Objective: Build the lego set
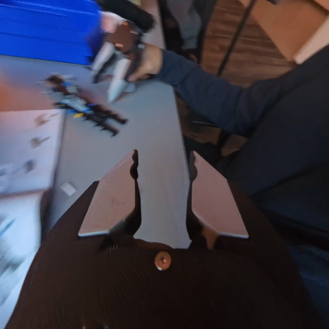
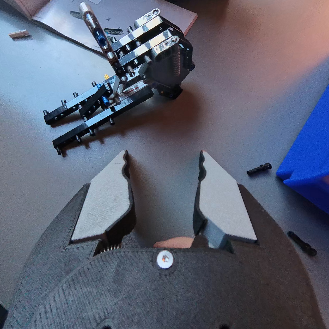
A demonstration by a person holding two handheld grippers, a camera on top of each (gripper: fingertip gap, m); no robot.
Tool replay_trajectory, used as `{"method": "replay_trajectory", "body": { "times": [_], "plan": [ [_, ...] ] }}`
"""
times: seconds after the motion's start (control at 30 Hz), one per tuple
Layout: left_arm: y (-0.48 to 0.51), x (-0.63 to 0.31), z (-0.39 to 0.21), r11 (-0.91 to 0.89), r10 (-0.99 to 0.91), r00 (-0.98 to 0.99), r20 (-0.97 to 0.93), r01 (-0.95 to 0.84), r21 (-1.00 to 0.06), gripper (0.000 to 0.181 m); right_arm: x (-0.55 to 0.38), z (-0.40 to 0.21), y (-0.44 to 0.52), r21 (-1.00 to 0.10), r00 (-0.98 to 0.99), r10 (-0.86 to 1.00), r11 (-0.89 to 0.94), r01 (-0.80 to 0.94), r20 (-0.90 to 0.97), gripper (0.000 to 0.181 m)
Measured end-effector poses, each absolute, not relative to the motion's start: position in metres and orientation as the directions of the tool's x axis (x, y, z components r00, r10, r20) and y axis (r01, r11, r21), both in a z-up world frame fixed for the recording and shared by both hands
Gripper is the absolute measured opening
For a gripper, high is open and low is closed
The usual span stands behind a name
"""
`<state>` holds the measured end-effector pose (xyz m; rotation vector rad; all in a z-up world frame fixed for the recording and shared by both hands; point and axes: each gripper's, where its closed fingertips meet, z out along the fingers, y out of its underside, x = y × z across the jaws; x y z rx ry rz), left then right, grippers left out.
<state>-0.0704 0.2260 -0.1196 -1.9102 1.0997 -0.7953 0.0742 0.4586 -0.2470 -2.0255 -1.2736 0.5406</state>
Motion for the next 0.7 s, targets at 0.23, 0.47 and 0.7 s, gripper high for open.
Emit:
{"method": "replay_trajectory", "body": {
  "times": [0.23, 0.47, 0.7],
  "plan": [
    [0.230, -0.356, -0.110, -0.554, -0.342, 0.908, -0.241, -0.402, -0.729, 0.048, 0.072, -0.245, 0.454, -0.734, 0.408, 0.912, -0.255, 0.629, 0.033, 0.059],
    [0.190, -0.482, -0.161, -0.799, -0.067, 0.973, -0.220, -0.184, -0.572, 0.038, 0.071, -0.245, 0.451, -0.733, 0.390, 0.921, -0.253, 0.631, 0.018, 0.052],
    [0.201, -0.499, -0.212, -0.931, -0.216, 0.950, -0.227, -0.270, -0.244, 0.021, 0.071, -0.246, 0.452, -0.733, 0.390, 0.921, -0.255, 0.630, 0.015, 0.052]
  ]
}}
